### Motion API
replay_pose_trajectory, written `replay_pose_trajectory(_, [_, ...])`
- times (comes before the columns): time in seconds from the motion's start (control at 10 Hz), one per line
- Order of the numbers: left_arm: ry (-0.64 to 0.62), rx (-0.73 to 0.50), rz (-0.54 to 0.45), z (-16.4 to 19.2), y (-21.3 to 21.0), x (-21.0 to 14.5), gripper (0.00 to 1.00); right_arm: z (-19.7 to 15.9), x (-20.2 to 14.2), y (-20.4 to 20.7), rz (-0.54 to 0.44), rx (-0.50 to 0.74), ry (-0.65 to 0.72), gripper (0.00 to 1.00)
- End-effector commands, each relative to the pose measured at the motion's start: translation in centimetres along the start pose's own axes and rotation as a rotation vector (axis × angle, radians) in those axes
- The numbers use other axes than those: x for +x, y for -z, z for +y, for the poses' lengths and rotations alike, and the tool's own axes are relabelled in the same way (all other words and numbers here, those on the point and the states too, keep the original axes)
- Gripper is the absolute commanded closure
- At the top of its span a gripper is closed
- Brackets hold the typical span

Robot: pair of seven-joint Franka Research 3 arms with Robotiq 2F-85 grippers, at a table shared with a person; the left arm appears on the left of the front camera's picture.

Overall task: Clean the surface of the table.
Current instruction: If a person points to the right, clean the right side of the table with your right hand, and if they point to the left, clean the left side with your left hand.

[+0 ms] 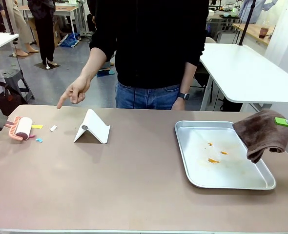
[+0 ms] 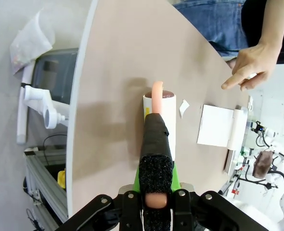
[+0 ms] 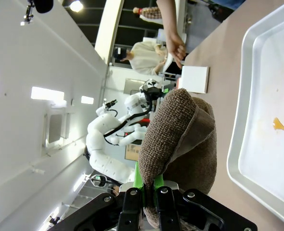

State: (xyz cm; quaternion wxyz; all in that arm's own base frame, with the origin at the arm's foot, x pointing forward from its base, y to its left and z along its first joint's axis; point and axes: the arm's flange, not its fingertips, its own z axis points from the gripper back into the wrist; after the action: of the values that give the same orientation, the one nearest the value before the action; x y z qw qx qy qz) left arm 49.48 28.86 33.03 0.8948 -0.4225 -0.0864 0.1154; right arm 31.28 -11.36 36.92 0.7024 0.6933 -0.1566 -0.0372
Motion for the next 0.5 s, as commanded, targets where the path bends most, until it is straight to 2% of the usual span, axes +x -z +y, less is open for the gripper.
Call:
replay_pose_trajectory(0.0, [-0.004,0.08,0.055,-0.3,2.8,-0.4,0.78,0.2,-0.2,-0.1,0.012,0.008,-0.005,0.99])
replay_pose_trajectory(0.4, [0.019,0.072,0.075,-2.7,5.3,-0.2,0.78,0.2,-0.2,-0.1,0.012,0.008,-0.005,0.99])
